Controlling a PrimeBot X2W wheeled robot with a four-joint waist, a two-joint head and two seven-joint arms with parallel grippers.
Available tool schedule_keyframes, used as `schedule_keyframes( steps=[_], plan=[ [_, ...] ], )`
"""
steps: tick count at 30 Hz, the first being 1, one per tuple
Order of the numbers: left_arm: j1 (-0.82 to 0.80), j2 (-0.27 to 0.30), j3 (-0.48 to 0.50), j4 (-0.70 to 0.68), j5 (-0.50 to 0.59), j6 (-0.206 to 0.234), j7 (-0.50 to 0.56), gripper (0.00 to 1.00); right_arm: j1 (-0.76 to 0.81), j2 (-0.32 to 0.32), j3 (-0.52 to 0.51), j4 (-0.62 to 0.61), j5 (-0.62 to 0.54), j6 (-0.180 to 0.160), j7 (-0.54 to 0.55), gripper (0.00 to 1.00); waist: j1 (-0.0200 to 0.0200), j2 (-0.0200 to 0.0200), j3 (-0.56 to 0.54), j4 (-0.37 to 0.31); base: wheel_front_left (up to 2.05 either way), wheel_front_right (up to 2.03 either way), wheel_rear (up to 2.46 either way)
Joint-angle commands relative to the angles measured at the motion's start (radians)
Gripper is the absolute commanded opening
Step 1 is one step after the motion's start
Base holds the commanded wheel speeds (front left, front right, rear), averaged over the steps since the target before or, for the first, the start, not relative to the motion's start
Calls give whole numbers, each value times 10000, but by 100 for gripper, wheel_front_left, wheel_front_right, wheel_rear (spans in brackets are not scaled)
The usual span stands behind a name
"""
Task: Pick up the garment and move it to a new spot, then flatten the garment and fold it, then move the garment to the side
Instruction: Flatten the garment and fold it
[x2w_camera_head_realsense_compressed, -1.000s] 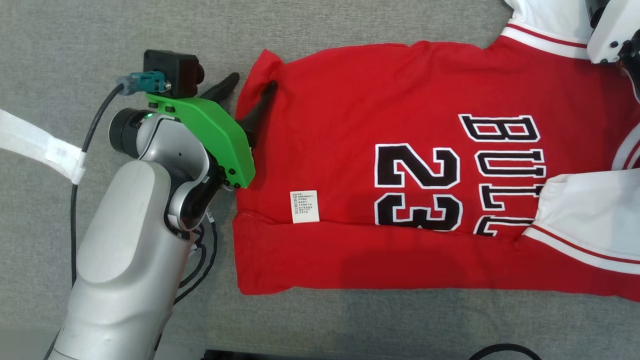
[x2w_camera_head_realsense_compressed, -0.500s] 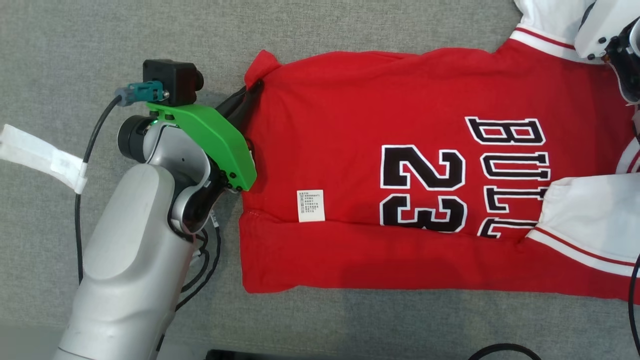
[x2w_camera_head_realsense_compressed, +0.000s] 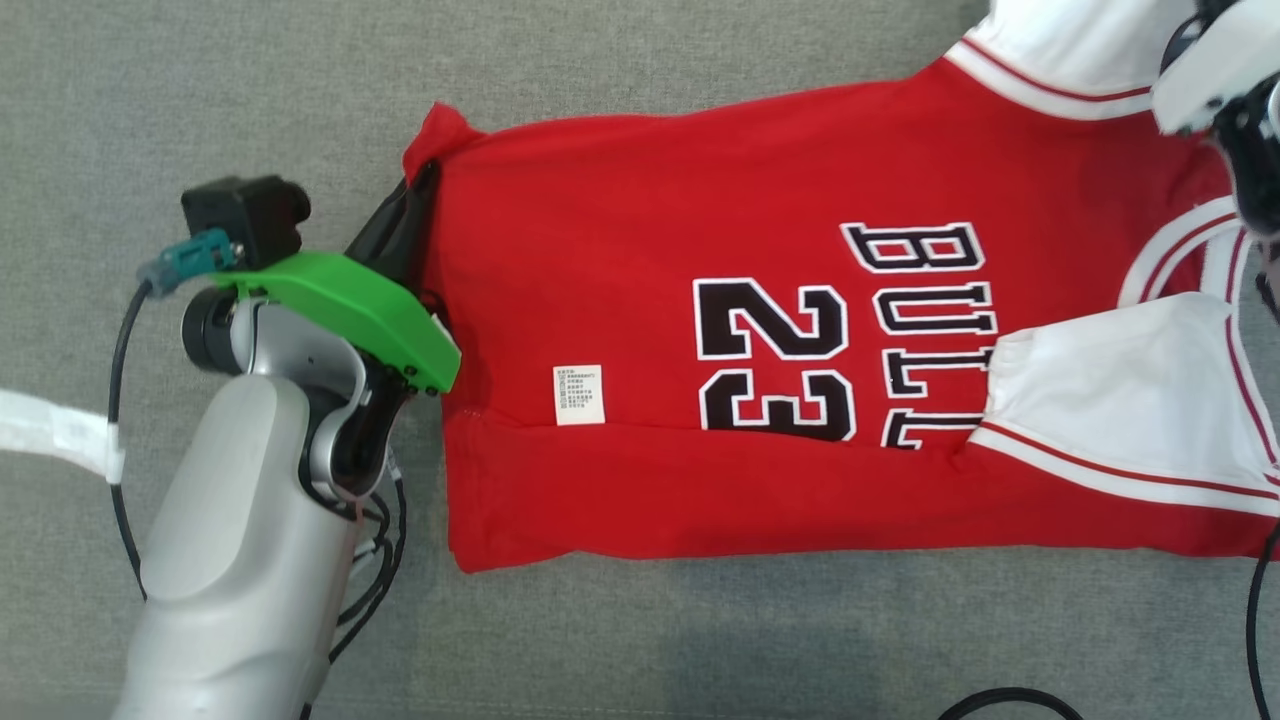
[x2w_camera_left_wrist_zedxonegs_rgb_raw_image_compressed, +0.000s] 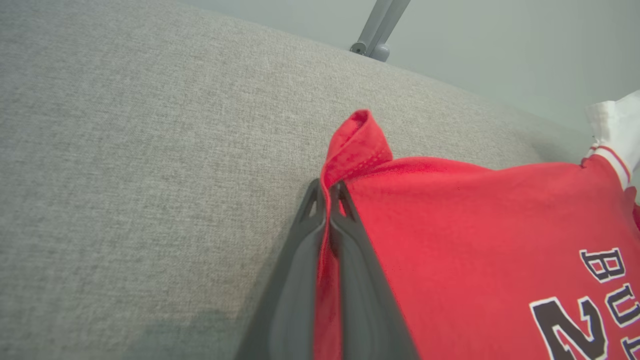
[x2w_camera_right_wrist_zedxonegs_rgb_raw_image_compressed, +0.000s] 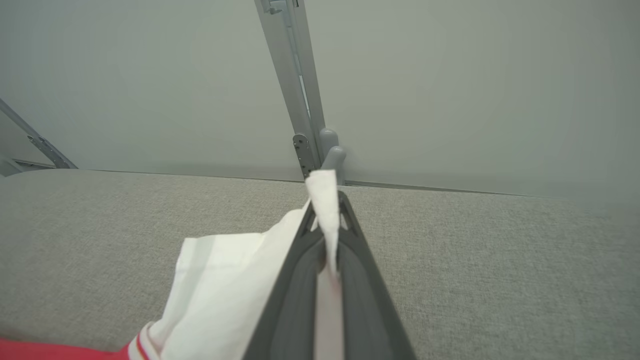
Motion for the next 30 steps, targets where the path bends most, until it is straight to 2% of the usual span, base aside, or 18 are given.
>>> schedule_keyframes(
  steps=[1,4,10,15,20,23,30],
  plan=[
    [264,113,11,31,-75,-81,-212,0,524,-160,159,-414,313,-6,-115,0,-1,0,-284,-227,0,0,0],
    [421,87,35,87,-108,-115,-445,0,1085,-377,280,-1048,718,-6,-204,0,-1,0,-415,-318,0,0,0],
    [1308,137,31,-173,-122,-335,-1732,0,3369,-681,220,-3035,1771,-5,-420,0,-1,0,-959,-801,0,0,0],
    [2545,370,-355,-576,-281,-497,-3114,0,5354,-521,85,-4227,1982,-3,-410,0,-1,0,-1251,-1234,0,0,0],
    [3495,698,-789,-710,-171,-522,-3604,0,6546,-113,-139,-4727,1962,-3,-376,0,-1,0,-1405,-1543,0,0,0],
    [3928,884,-700,-907,-153,-525,-3677,0,6923,84,-260,-4875,1845,-3,-350,0,-1,0,-1505,-1630,0,0,0],
    [4642,699,232,-1885,220,-529,-3667,0,7376,303,-798,-5052,1746,-3,-320,0,-1,0,-1753,-1627,0,0,0]
  ],
)
